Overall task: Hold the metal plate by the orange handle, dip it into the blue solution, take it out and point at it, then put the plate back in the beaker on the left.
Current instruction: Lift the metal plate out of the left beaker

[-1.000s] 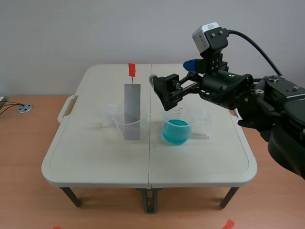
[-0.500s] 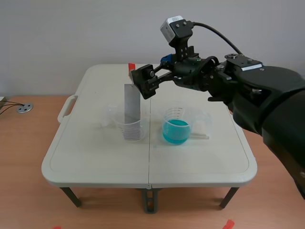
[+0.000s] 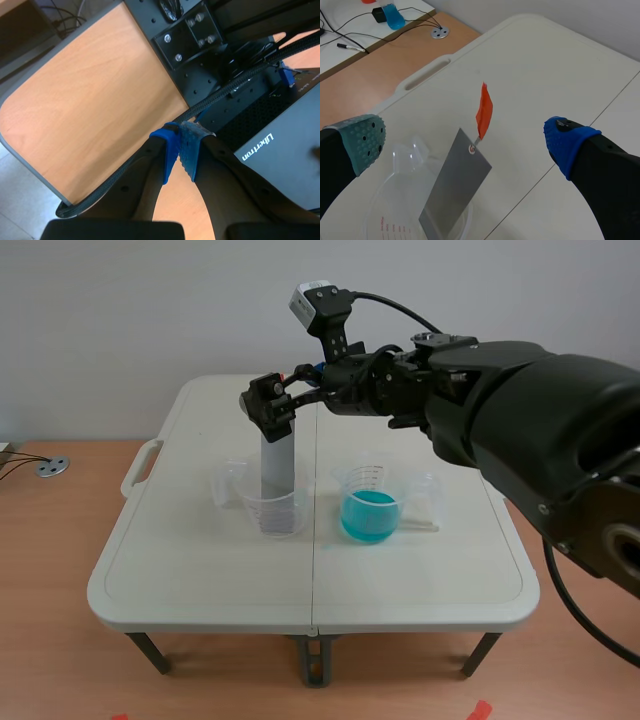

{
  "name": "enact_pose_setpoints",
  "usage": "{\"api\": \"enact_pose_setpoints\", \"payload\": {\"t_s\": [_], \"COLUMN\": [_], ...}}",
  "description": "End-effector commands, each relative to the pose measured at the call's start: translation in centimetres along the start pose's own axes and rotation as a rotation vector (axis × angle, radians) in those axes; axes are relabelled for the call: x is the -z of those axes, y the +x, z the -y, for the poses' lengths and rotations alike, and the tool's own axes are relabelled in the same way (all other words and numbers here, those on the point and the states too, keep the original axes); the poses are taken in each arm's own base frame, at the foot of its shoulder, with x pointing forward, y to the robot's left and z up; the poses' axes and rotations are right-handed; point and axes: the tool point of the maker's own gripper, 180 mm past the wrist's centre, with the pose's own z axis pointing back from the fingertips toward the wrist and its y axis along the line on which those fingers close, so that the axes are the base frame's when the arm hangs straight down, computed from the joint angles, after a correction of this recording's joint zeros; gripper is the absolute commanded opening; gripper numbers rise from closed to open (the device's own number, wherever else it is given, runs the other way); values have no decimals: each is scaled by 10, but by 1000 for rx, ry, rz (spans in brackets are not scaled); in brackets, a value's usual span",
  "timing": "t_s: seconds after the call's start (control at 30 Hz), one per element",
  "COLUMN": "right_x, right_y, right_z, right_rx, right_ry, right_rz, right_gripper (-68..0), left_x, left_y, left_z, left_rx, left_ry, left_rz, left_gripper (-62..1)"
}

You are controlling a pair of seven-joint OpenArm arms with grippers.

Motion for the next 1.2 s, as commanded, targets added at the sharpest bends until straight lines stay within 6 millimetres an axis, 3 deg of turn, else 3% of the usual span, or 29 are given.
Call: {"api": "enact_pose_setpoints", "payload": {"t_s": [0.0,0.57,0.73,1.0,1.17], "right_x": [5,23,23,23,23], "right_y": [28,28,28,28,28], "right_z": [-1,-21,-20,-20,-19], "right_rx": [-21,-4,-4,-4,-3], "right_ry": [11,51,50,49,45], "right_rz": [50,-7,-8,-9,-8], "right_gripper": [-12,-13,-124,-245,-271], "left_x": [-1,0,0,0,-1], "left_y": [6,3,3,3,3], "left_z": [3,3,3,3,3], "left_rx": [-8,-8,-8,-8,-7], "left_ry": [-5,-5,-5,-5,-5], "left_rz": [24,5,5,5,5], "left_gripper": [-593,-593,-593,-593,-593]}}
